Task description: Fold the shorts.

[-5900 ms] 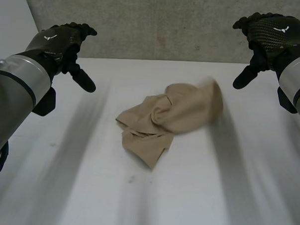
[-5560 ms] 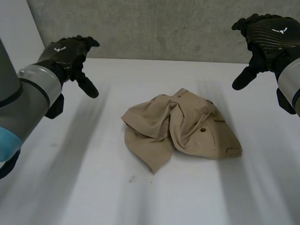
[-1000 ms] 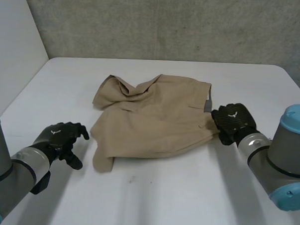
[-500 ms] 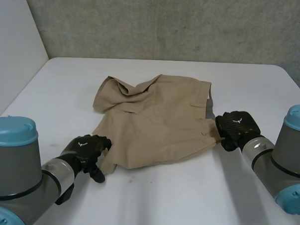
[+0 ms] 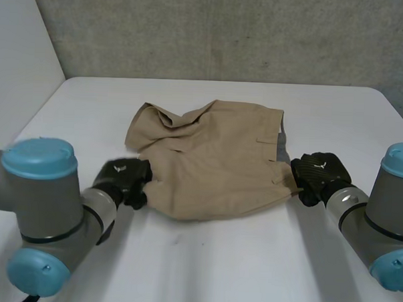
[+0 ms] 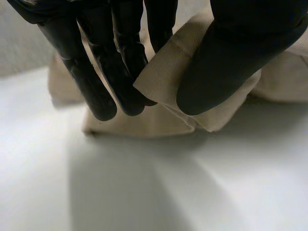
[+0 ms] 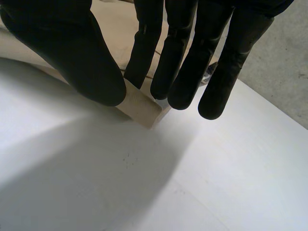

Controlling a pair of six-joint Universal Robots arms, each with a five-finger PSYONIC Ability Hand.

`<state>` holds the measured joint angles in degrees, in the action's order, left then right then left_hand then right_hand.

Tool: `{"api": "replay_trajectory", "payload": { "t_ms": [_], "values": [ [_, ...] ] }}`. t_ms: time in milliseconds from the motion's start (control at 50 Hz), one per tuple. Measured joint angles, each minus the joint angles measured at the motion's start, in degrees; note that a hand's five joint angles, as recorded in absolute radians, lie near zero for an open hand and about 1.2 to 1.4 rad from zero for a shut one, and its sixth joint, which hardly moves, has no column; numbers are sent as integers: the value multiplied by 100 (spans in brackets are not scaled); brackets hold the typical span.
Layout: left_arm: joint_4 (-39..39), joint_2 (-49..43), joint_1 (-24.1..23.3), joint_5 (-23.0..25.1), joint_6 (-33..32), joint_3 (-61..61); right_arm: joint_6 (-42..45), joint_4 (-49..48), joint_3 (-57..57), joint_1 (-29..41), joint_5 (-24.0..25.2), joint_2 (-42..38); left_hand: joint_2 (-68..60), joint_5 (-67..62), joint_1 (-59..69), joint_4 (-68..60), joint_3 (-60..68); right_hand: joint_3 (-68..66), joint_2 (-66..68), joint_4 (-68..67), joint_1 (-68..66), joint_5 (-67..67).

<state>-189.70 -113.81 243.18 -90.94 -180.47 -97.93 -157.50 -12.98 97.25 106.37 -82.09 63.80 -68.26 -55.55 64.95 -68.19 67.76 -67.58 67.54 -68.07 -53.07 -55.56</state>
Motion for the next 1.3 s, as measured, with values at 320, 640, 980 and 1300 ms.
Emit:
{"api": "replay_trajectory", "payload": {
  "t_ms": [320,640,980,1300],
  "values": [
    [944,2889,349,-28,-1789,-306,557,1374,-258,8,-23,1784,-22,0,0,-4,30,0,0,-22,-414,-147],
    [1200,4010,388,365,-2039,-463,255,2198,-279,32,242,3044,-32,0,0,-26,37,3254,-3265,3242,2264,2949],
    [671,2649,497,276,-1975,-196,-1867,398,1299,559,1032,1248,-34,0,0,-27,49,4879,-4817,4973,3630,4715],
    [625,2128,578,27,-1446,749,-1846,-219,1060,1626,894,569,-34,0,0,-27,50,4713,-4800,4741,3531,4453]
  ]
}}
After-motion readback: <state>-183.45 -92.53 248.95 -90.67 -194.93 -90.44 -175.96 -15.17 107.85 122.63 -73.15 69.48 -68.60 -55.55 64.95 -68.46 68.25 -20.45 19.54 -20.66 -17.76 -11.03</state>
